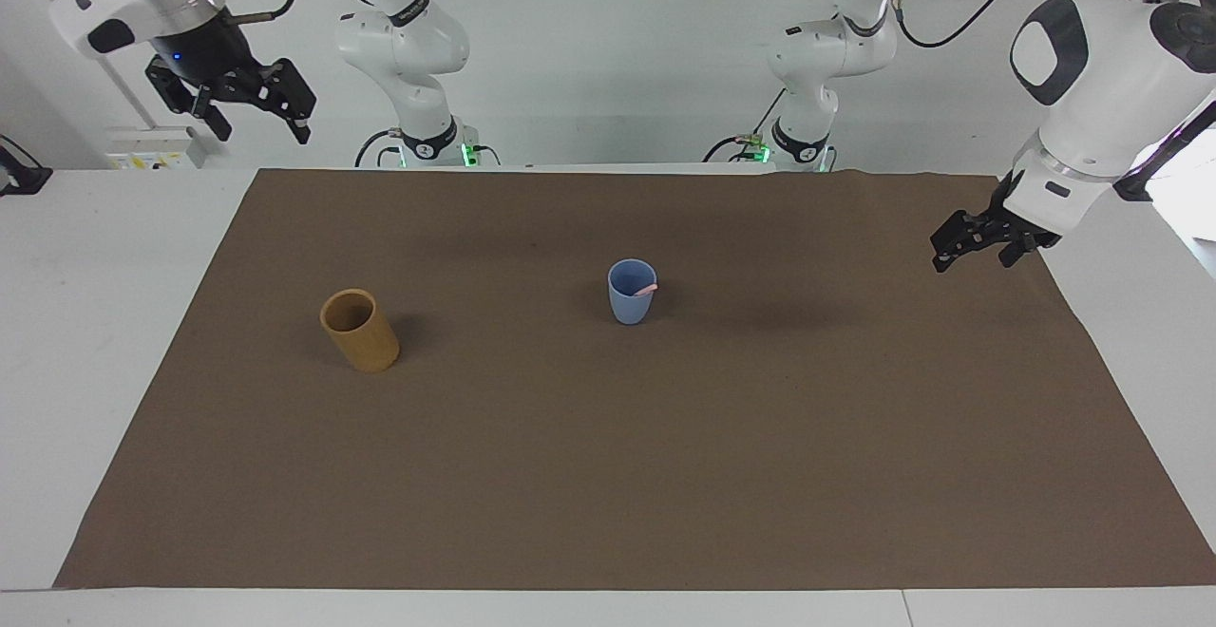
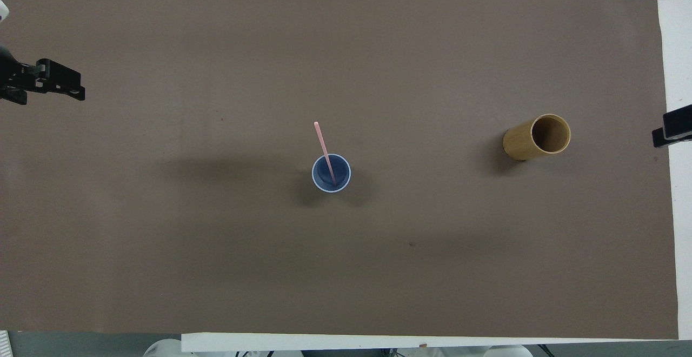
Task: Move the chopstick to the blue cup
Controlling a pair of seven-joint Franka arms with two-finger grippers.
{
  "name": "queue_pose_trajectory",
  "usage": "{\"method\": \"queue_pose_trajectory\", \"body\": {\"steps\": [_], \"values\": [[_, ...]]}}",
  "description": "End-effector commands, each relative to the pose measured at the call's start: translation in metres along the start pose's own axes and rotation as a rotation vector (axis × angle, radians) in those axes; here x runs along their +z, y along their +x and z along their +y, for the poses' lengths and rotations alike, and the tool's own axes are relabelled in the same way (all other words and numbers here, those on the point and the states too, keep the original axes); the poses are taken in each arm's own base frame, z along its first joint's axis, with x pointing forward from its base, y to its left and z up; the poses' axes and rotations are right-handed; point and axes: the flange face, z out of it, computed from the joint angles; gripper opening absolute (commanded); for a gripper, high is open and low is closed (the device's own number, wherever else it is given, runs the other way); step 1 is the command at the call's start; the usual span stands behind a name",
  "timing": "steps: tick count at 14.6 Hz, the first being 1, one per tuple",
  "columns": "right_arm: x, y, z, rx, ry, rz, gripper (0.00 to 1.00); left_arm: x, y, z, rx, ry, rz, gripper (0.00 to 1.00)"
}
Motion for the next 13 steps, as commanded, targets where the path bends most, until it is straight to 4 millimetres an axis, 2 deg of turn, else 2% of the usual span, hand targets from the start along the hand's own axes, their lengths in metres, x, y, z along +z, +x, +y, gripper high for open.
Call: {"method": "queue_pose_trajectory", "body": {"steps": [1,3,4,13], "values": [[0.014,-0.014,0.001,-0.007,0.001,-0.025,1.00,-0.009,-0.005,0.006,0.002,0.015,0.000,1.00],[0.016,-0.010,-0.014,-0.038,0.001,-0.008,1.00,-0.005,-0.005,0.005,0.001,0.014,-0.007,1.00],[0.014,-0.008,-0.007,-0.026,0.003,0.008,1.00,-0.006,-0.006,0.004,-0.001,0.016,-0.006,1.00],[0.018,-0.013,-0.006,-0.027,-0.005,0.005,1.00,-0.006,-0.006,0.002,-0.003,0.014,-0.006,1.00]]}}
